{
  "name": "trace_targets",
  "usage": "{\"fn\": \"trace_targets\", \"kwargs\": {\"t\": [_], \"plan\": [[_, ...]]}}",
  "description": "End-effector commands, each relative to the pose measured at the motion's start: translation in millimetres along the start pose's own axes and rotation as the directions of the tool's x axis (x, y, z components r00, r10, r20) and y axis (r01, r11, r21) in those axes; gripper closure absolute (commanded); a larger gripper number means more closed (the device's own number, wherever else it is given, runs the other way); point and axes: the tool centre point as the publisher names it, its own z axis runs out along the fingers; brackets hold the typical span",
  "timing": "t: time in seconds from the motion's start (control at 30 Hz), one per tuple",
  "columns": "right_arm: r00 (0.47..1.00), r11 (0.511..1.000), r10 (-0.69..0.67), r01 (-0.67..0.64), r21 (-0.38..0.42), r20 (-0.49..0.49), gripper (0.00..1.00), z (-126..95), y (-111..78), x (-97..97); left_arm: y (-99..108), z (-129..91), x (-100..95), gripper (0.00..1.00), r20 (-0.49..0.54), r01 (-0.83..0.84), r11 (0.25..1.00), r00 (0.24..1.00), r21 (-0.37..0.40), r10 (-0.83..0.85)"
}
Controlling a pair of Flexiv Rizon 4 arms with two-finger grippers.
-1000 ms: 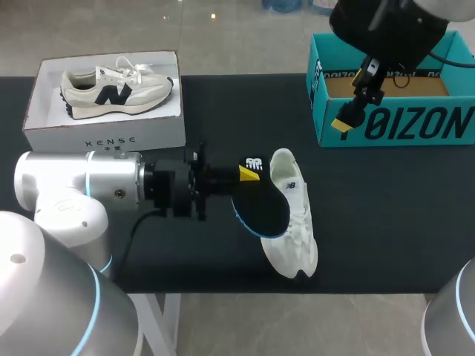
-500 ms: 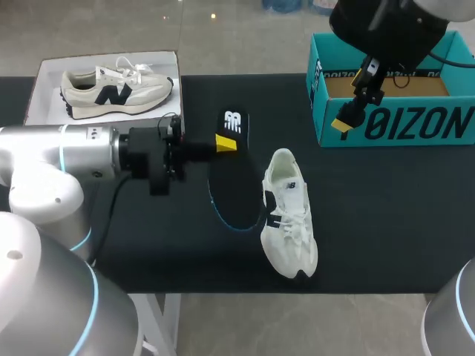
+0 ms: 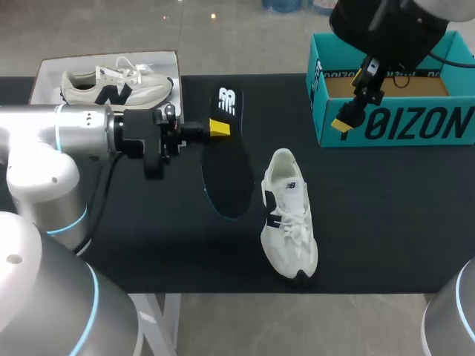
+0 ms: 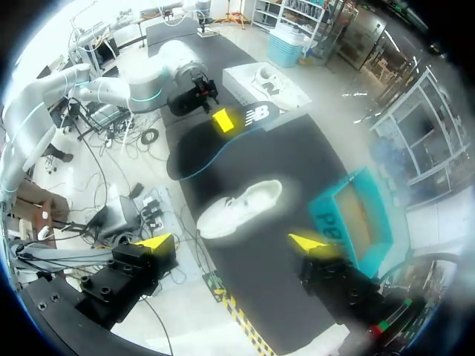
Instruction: Take the shoe out of the shoebox, open the shoe tongue, remove and reinsert the insole, then place the shoe into the shoebox
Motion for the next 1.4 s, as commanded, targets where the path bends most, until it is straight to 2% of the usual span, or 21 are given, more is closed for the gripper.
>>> {"fn": "trace_targets", "kwargs": {"t": [0.03,0.13,0.2,1.4], "plan": [[1.0,1.0,0.001,-0.001,0.005,-0.002,0.0,0.4,2.1,-1.4,22.9,22.3,1.8,1.0,-0.004,-0.048,0.997,0.999,0.064,0.048],[1.0,1.0,0.001,-0.001,0.005,-0.002,0.0,0.4,2.1,-1.4,24.9,31.4,-0.6,1.0,0.007,-0.087,0.992,0.996,0.09,0.087],[1.0,1.0,0.001,-0.001,0.005,-0.002,0.0,0.4,2.1,-1.4,23.5,37.8,-2.1,1.0,-0.021,-0.122,0.986,0.992,0.116,0.125],[1.0,1.0,0.001,-0.001,0.005,-0.002,0.0,0.4,2.1,-1.4,23.5,37.8,-2.1,1.0,-0.021,-0.122,0.986,0.992,0.116,0.125]]}}
